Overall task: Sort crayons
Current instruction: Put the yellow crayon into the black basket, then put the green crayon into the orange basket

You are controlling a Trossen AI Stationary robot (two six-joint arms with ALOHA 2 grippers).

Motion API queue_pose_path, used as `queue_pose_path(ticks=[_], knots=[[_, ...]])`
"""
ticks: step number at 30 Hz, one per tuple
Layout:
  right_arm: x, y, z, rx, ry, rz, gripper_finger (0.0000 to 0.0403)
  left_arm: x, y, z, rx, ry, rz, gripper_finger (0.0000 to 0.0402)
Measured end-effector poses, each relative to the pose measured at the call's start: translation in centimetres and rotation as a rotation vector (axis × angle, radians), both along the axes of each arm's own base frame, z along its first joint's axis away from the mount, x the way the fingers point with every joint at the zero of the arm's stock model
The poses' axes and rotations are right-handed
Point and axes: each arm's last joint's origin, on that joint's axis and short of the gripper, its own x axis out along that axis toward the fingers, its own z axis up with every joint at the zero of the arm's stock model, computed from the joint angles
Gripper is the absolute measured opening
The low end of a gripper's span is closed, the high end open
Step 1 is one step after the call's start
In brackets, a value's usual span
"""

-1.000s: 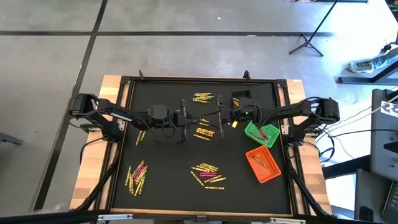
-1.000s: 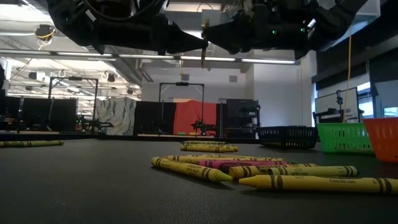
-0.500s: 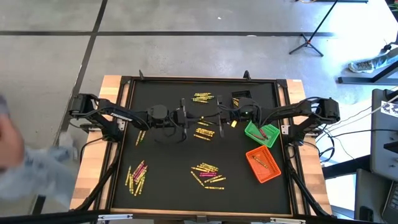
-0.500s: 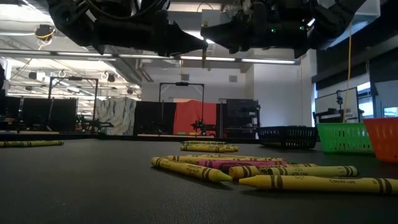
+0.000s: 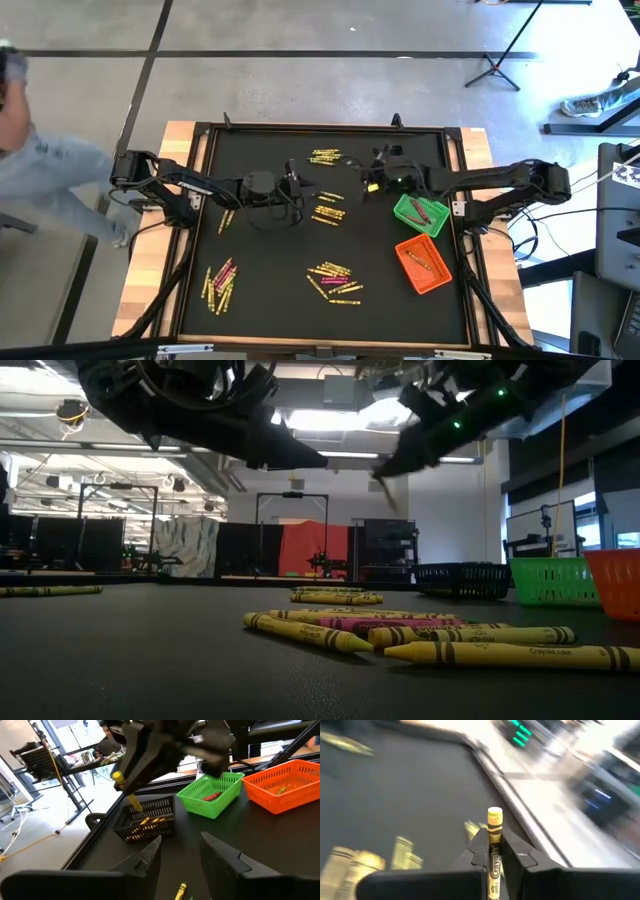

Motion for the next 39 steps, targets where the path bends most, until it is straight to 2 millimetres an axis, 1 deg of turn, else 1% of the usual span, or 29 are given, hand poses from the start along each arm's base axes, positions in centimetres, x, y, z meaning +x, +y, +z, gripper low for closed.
queue_pose_path(ticks=[4, 10, 15, 19, 22, 25, 28, 31, 33, 36, 39], knots=[[-1.5, -1.1, -0.9, 0.005, 0.124, -0.205, 0.0014, 0.0, 0.0, 0.0, 0.001, 0.001, 0.005, 0.0117], [-3.5, -4.4, -2.5, 0.176, 0.223, -0.371, 0.0024, 0.0, 0.0, 0.0, 0.002, 0.003, 0.004, 0.0117], [-4.8, -6.0, -3.4, 0.311, 0.236, -0.440, 0.0026, 0.0, 0.0, -0.1, 0.002, 0.007, 0.004, 0.0118], [-5.7, -6.8, -4.2, 0.353, 0.244, -0.463, 0.0027, 0.0, 0.0, -0.1, 0.002, 0.007, 0.004, 0.0118], [-6.1, -7.1, -4.6, 0.375, 0.249, -0.473, 0.0028, 0.0, 0.0, -0.1, 0.002, 0.008, 0.004, 0.0118], [-6.1, -7.1, -4.8, 0.396, 0.247, -0.455, 0.0031, 0.0, 0.0, -0.1, 0.002, 0.008, 0.004, 0.0118], [-6.0, -7.2, -5.1, 0.385, 0.263, -0.472, 0.0054, 0.0, 0.0, -0.1, 0.002, 0.008, 0.004, 0.0118], [-6.0, -7.4, -5.3, 0.363, 0.268, -0.503, 0.0096, 0.0, 0.0, -0.1, 0.002, 0.008, 0.004, 0.0118], [-5.9, -7.4, -5.2, 0.359, 0.257, -0.494, 0.0125, 0.0, 0.0, -0.1, 0.003, 0.008, 0.004, 0.0118], [-5.2, -7.6, -4.1, 0.357, 0.211, -0.424, 0.0159, 0.0, -0.2, -0.1, 0.067, 0.026, -0.015, 0.0118], [-4.4, -7.7, -2.7, 0.362, 0.112, -0.319, 0.0176, 0.0, -0.4, -0.1, 0.100, 0.035, -0.027, 0.0118]])
